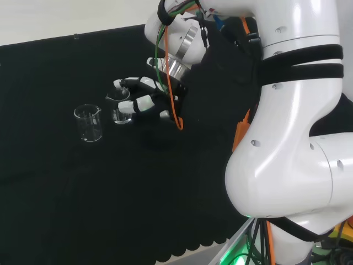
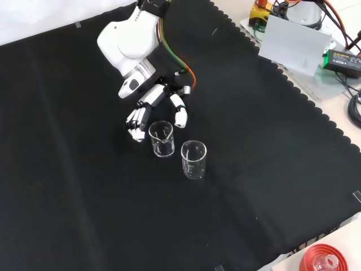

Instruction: Pick up the beaker on the right.

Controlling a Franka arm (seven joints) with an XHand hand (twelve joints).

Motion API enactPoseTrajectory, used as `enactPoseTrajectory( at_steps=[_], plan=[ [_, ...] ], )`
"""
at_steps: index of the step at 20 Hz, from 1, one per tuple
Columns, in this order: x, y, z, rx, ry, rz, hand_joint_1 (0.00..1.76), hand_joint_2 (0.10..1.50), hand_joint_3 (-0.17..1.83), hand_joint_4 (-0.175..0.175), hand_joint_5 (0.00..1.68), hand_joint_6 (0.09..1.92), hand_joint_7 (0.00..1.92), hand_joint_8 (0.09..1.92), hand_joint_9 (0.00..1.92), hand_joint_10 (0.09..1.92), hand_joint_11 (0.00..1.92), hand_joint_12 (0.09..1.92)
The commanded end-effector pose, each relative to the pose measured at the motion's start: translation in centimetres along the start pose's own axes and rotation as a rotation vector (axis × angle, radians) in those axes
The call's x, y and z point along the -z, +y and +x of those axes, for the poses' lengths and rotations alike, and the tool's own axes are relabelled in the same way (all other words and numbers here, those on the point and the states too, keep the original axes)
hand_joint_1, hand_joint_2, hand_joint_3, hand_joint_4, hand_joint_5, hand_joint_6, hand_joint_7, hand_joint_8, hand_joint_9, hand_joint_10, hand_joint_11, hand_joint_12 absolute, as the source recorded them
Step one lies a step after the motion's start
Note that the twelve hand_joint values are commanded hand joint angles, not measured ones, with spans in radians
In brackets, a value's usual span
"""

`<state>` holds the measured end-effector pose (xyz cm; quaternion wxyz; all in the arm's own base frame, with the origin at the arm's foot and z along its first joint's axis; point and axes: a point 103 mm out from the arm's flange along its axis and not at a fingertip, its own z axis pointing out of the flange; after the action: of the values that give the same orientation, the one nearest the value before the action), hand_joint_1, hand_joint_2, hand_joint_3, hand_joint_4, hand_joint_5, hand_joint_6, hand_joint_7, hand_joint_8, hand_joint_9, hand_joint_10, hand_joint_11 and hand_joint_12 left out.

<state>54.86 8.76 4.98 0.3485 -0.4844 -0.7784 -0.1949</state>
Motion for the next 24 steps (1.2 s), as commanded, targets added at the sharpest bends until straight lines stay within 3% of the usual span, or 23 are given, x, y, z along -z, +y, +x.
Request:
enactPoseTrajectory(
  at_steps=[1,24],
  plan=[
    [-0.6,0.5,0.4,0.012,0.0,0.007,0.72,0.5,0.6,-0.079,0.33,0.09,0.24,0.68,0.38,0.68,0.0,1.3],
    [-1.5,0.9,-0.1,0.015,0.057,-0.015,0.75,0.51,0.59,-0.075,0.38,0.09,0.28,0.68,0.42,0.67,0.0,1.33]
  ],
)
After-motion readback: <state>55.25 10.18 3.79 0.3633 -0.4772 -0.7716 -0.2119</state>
